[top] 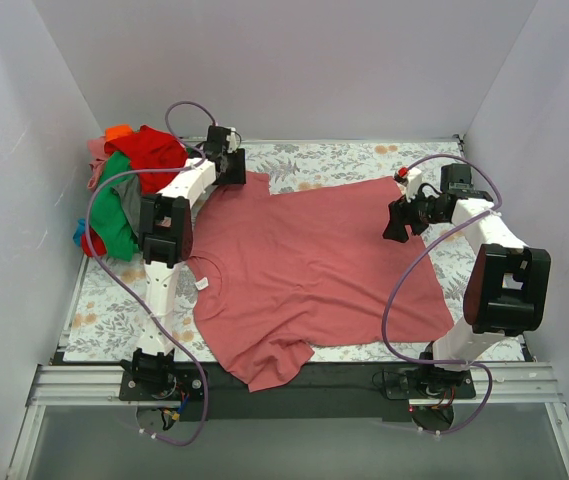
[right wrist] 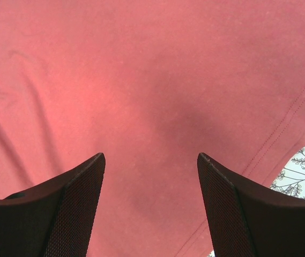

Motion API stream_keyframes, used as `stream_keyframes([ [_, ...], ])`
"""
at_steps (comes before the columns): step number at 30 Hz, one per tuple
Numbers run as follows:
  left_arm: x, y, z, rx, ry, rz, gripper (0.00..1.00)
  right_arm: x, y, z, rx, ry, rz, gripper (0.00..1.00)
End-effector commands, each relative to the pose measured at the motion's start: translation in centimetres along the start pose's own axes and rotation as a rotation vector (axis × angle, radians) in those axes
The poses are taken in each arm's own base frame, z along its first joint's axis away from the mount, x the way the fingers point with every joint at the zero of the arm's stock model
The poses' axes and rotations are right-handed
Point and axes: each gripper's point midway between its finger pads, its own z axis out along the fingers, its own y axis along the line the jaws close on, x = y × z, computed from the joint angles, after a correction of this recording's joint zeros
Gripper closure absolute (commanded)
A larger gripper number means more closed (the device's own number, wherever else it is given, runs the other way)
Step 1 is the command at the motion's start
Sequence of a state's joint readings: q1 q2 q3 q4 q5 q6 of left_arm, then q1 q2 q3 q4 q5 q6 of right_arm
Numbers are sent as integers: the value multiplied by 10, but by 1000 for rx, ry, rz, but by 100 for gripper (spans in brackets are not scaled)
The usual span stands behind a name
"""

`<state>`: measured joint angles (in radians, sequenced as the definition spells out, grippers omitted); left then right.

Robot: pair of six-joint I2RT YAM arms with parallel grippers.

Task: Fold and stack the t-shirts
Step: Flatten the tshirt out

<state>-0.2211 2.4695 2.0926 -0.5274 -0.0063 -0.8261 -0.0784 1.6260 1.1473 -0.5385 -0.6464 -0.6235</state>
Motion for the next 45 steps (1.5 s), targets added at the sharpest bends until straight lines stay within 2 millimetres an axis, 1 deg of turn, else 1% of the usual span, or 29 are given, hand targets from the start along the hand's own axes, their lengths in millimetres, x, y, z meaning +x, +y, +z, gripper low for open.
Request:
stream_keyframes([
  [1, -32, 22, -33, -57, -49, -34, 45, -4, 0, 0, -2, -24, -3, 24],
  [3, -40, 28, -37, -63, -64, -41, 45, -4, 0, 0, -2, -24, -3, 24],
  [6, -39, 36, -39, -85, -61, -48, 44, -3, -5, 2, 11, -13, 10, 24],
  [9, -39, 37, -43, -90, -69, -50, 45, -1, -19, 6, 54, 12, 53, 27],
  [11, -46, 36, -50, -87, -88, -51, 45, -2, -34, 10, 98, 29, 78, 27],
  [14, -66, 30, -70, -65, -140, -53, 44, -8, -53, 17, 127, 40, 98, 27],
  [15, -76, 28, -82, -58, -167, -50, 44, -10, -56, 18, 131, 40, 108, 27],
  [17, -84, 27, -96, -53, -193, -45, 43, -15, -65, 20, 140, 37, 112, 27],
  [18, -80, 27, -99, -54, -188, -45, 43, -18, -71, 23, 144, 36, 111, 27],
  [19, -90, 26, -117, -51, -225, -46, 42, -19, -74, 23, 149, 36, 113, 27],
  [20, -93, 25, -123, -45, -247, -45, 41, -18, -78, 26, 145, 40, 119, 27],
  [21, -82, 27, -123, -52, -230, -45, 40, -24, -83, 25, 156, 29, 111, 27],
  [22, -90, 25, -141, -42, -265, -45, 39, -26, -86, 25, 159, 28, 110, 27],
  [23, -90, 24, -146, -38, -280, -45, 38, -25, -90, 26, 158, 32, 118, 27],
  [24, -91, 23, -154, -32, -293, -46, 37, -34, -96, 22, 172, 18, 106, 27],
  [25, -73, 27, -150, -38, -259, -51, 36, -36, -99, 22, 174, 16, 107, 26],
  [26, -80, 23, -168, -20, -301, -59, 34, -36, -103, 23, 175, 17, 112, 26],
  [27, -73, 23, -171, -17, -298, -67, 33, -45, -108, 19, 180, 3, 107, 26],
  [28, -51, 26, -166, -22, -259, -77, 31, -50, -111, 19, 180, -4, 105, 26],
  [29, -55, 25, -183, -11, -302, -109, 29, -45, -117, 22, 176, 1, 128, 26],
  [30, -48, 26, -186, -3, -300, -133, 23, -46, -117, 23, 160, -1, 142, 26],
  [31, -42, 24, -192, 14, -307, -148, 23, -56, -123, 20, 164, -21, 139, 26],
  [32, -17, 24, -186, 50, -270, -178, 22, -51, -129, 24, 154, -19, 171, 26],
  [33, -18, 21, -202, 77, -300, -185, 21, -54, -131, 24, 143, -30, 180, 26],
  [35, 8, 25, -201, 80, -277, -191, 21, -60, -141, 26, 147, -40, 188, 27],
  [36, 8, 25, -212, 84, -301, -193, 21, -63, -144, 27, 148, -49, 197, 27],
  [38, 13, 27, -217, 82, -323, -183, 21, -75, -154, 27, 160, -71, 194, 27],
  [39, 24, 29, -219, 76, -318, -178, 21, -78, -158, 27, 166, -77, 210, 27],
  [45, 34, 32, -222, 67, -333, -160, 21, -95, -183, 35, 251, -118, 242, 28],
])
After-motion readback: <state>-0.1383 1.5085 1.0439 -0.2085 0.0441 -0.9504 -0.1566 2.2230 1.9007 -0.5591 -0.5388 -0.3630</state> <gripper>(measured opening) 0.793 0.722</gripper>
